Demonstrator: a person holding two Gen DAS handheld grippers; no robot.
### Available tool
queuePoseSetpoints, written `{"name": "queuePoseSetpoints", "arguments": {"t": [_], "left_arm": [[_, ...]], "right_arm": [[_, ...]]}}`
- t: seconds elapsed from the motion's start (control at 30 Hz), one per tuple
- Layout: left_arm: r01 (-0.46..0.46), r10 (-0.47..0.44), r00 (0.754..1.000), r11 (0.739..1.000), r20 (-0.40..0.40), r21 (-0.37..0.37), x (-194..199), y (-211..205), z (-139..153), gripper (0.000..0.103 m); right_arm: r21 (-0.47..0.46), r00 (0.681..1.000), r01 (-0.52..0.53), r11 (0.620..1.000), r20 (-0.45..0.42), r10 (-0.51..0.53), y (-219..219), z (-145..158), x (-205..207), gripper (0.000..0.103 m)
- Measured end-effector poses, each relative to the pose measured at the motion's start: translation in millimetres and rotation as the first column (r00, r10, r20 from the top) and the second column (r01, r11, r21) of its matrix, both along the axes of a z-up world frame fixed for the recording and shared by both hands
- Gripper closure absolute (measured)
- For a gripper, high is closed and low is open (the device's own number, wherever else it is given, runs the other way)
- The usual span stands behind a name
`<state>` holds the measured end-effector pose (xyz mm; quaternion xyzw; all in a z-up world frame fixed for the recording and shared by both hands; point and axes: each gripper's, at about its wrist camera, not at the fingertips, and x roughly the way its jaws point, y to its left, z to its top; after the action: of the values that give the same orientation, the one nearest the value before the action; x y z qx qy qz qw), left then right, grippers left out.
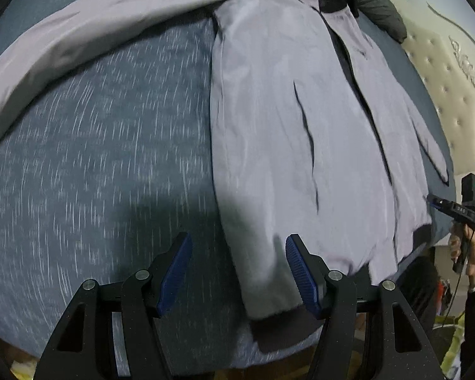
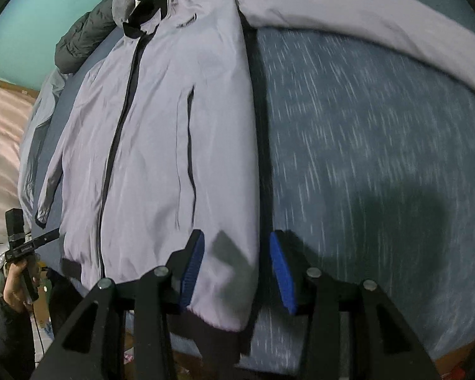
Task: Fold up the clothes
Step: 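Grasp the black hem band with both grippers and pull it taut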
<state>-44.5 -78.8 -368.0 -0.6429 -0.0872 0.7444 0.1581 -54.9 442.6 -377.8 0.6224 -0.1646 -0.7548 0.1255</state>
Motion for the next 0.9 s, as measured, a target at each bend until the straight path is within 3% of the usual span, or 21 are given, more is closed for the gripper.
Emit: {"name": "queuePoseSetpoints", "arguments": {"t": [0.13, 0.27, 0.33, 0.43, 0.5, 0.63, 0.67, 0.9], "left_arm": [[0.002, -0.002, 0.999, 1.000, 0.037, 0.003, 14, -1, -9, 0.038], [-0.023, 0.019, 0.998, 0.998, 0.061, 0.056, 23, -3, -12, 0.038], [-0.028, 0.023, 0.997, 0.996, 0.067, 0.079, 27, -2, -10, 0.038], [0.001, -0.006, 0.998, 0.997, 0.059, 0.076, 36, 2, -7, 0.041], [0.015, -0.020, 0.998, 0.997, 0.059, 0.081, 41, 5, -7, 0.058], [0.048, -0.051, 0.998, 0.997, 0.036, 0.066, 42, 12, -4, 0.078], [0.050, -0.052, 0.998, 0.997, 0.030, 0.062, 42, 12, -3, 0.087], [0.080, -0.080, 0.997, 0.995, -0.008, 0.053, 52, 7, 15, 0.090]], "right_arm": [[-0.023, 1.000, -0.028, 0.999, 0.014, 0.028, -4, -6, 17, 0.059], [-0.074, 0.997, -0.060, 0.995, 0.042, 0.063, -11, -12, 31, 0.059], [-0.082, 0.996, -0.072, 0.994, 0.051, 0.077, -15, -14, 37, 0.063], [-0.102, 0.997, -0.067, 0.993, 0.040, 0.071, -14, -14, 42, 0.077], [-0.122, 0.998, -0.056, 0.991, 0.032, 0.060, -11, -14, 45, 0.086], [-0.130, 0.998, -0.052, 0.990, 0.018, 0.055, -9, -10, 50, 0.090], [-0.128, 0.998, -0.054, 0.990, 0.013, 0.056, -9, -9, 52, 0.091], [-0.115, 0.997, -0.077, 0.990, -0.003, 0.077, -5, 4, 63, 0.093]]}}
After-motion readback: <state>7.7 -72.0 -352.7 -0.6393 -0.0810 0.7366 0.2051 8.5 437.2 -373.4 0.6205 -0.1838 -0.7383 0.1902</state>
